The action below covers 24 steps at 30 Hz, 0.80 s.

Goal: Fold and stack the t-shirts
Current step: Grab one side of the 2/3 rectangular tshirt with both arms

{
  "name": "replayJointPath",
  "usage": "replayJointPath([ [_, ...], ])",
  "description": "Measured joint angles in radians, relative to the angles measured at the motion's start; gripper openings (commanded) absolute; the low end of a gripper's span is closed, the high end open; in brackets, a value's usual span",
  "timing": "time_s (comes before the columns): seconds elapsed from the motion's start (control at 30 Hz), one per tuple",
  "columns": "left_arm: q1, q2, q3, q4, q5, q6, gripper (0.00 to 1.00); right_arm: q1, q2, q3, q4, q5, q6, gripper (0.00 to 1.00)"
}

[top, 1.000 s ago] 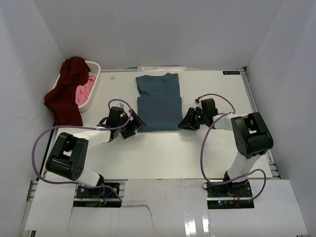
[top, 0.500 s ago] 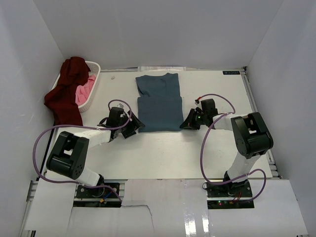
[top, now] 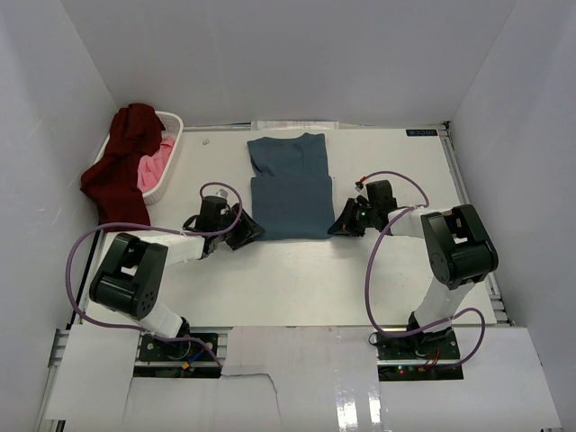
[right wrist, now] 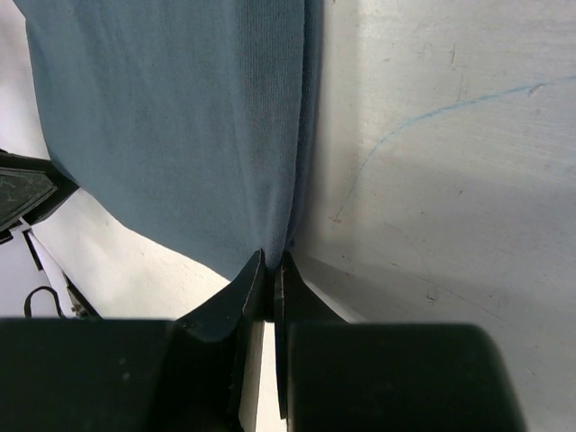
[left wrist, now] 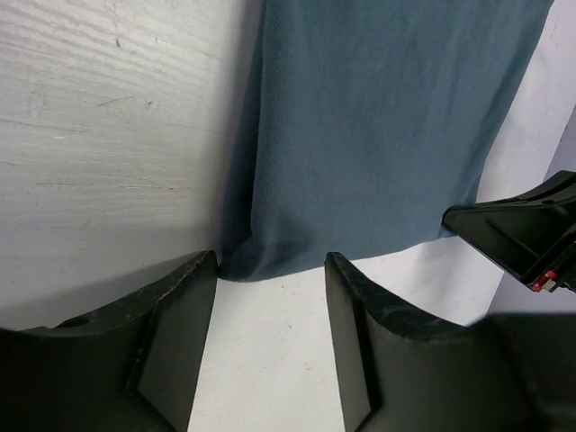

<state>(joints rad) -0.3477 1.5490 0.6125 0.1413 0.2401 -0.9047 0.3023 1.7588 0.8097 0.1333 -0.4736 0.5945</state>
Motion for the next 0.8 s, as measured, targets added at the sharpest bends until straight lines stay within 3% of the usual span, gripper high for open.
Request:
replayJointPath([
  [0.03,0.0,0.006,0.0,0.009,0.006,-0.002,0.58,0.0,0.0,0.0,0.0,0.0,0.0,0.08],
  [0.07,0.0,0.012,0.0,0.017,0.01,-0.003,0.46,0.0,0.0,0.0,-0.002,0.0,-0.001,0.08],
  [0.17,0.001,0.035,-0.005,0.025,0.015,-0.001,0.29,0.0,0.0,0.002,-0.003,0.0,-0.002,0.08],
  [0.43,0.002,0.035,-0.016,0.031,0.01,-0.007,0.15,0.0,0.0,0.003,-0.007,-0.003,-0.004,0.08],
  [0.57,0.002,0.035,-0.017,0.031,0.008,-0.003,0.0,0.0,0.0,0.004,-0.011,-0.005,-0.006,0.08],
  [0.8,0.0,0.043,-0.008,0.023,0.038,0.022,0.0,0.003,-0.008,0.007,-0.04,-0.007,-0.031,0.08],
])
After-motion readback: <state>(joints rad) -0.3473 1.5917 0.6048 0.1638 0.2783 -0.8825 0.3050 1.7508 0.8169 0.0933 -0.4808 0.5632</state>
